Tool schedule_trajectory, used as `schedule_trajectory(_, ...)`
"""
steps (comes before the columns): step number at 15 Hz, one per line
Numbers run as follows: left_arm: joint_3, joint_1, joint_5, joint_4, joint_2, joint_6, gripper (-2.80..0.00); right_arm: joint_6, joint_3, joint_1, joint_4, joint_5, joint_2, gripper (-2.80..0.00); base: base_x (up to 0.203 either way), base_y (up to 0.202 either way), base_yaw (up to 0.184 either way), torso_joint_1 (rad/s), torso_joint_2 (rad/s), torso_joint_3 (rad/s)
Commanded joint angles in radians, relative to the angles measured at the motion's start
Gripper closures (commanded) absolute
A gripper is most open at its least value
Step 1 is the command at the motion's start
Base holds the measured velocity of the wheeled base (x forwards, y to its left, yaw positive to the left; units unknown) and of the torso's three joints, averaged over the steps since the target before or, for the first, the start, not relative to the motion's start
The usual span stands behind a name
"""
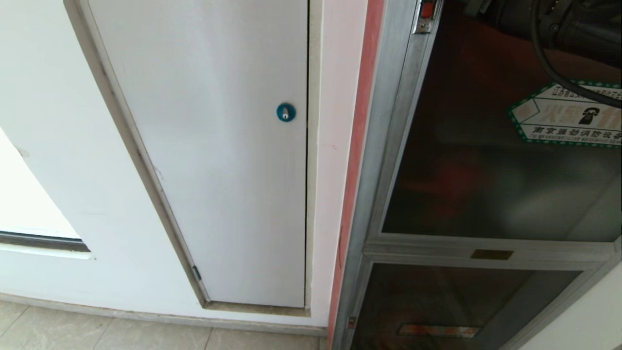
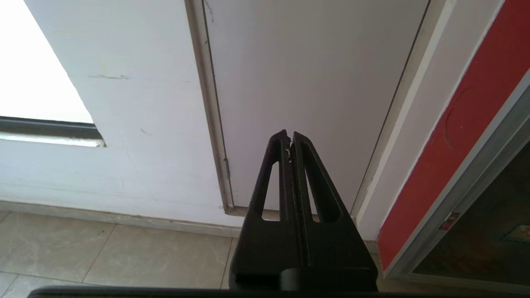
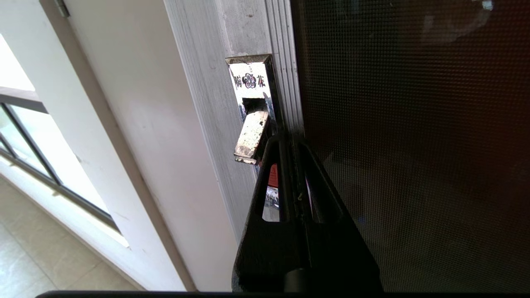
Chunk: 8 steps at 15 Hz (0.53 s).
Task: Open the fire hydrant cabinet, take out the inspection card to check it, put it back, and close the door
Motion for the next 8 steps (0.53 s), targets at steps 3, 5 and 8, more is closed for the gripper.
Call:
schedule_trajectory(3,0.018,0.0,0.0,-0.001,0.0,0.0,0.0,0.002,0.004,0.024,0.001,0.006,-0.023,0.0,0.0,0.0,0.0,0.0,0.0,0.0)
schedule_trajectory(5,0.018,0.0,0.0,-0.001,0.0,0.0,0.0,0.004,0.017,0.05,0.0,0.007,-0.043,0.0,0.0,0.0,0.0,0.0,0.0,0.0)
schedule_trajectory(8,0.018,0.0,0.0,-0.001,0.0,0.0,0.0,0.032,0.035,0.077,-0.001,0.007,-0.072,0.0,0.0,0.0,0.0,0.0,0.0,0.0)
